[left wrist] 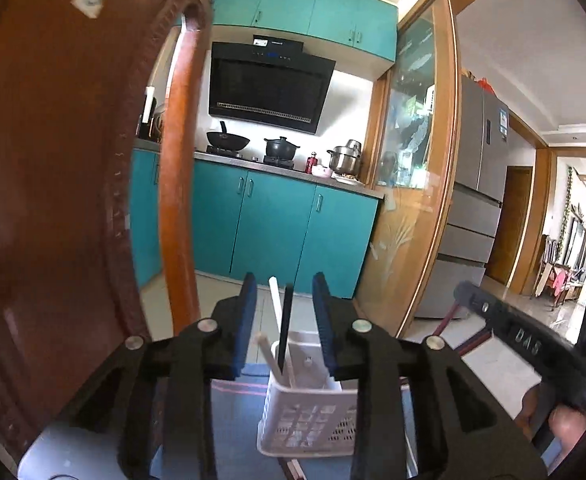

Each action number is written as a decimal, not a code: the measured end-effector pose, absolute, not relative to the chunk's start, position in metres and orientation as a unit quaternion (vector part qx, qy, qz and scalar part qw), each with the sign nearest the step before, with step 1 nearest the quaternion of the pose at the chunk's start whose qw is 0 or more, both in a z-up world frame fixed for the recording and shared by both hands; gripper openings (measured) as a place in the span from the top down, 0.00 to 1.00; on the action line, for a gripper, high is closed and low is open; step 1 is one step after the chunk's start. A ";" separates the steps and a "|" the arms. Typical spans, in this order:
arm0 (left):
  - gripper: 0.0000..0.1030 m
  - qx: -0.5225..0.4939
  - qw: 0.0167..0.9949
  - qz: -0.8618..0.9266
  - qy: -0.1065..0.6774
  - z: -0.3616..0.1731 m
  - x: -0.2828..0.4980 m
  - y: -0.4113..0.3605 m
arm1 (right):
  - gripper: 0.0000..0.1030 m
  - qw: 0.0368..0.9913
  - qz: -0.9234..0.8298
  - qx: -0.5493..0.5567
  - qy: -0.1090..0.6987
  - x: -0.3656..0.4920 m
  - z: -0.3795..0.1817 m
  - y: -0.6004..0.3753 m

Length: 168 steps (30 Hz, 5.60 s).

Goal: Organize utensils
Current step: 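Lift both chopsticks over the white holder and open both tools to drop them in, then lower both open tools to the last light and dark chopsticks on the mat, then align the left tool over a dark chopstick while the right tool aligns over a light one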

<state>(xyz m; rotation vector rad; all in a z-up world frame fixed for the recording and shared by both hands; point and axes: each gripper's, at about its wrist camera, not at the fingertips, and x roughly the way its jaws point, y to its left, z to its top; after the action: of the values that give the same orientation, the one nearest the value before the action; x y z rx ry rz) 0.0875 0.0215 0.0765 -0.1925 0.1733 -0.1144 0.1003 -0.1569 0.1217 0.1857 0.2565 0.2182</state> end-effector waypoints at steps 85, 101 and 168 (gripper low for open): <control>0.96 -0.079 0.864 -0.129 0.480 -0.091 0.119 0.012 | 0.57 0.854 0.076 0.086 0.508 0.091 -0.072 -0.141; 0.86 -0.041 0.861 -0.098 0.498 -0.112 0.108 -0.017 | 0.53 0.858 0.066 0.096 0.501 0.091 -0.070 -0.146; 0.35 0.032 0.873 0.004 0.486 -0.093 0.084 -0.001 | 0.65 0.867 0.056 0.030 0.494 0.091 -0.071 -0.132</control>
<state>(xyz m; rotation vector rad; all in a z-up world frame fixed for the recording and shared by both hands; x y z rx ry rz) 0.0839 -0.0009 -0.0928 0.0679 1.0152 0.0074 0.0910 -0.1323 -0.0710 0.0636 1.0342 0.1166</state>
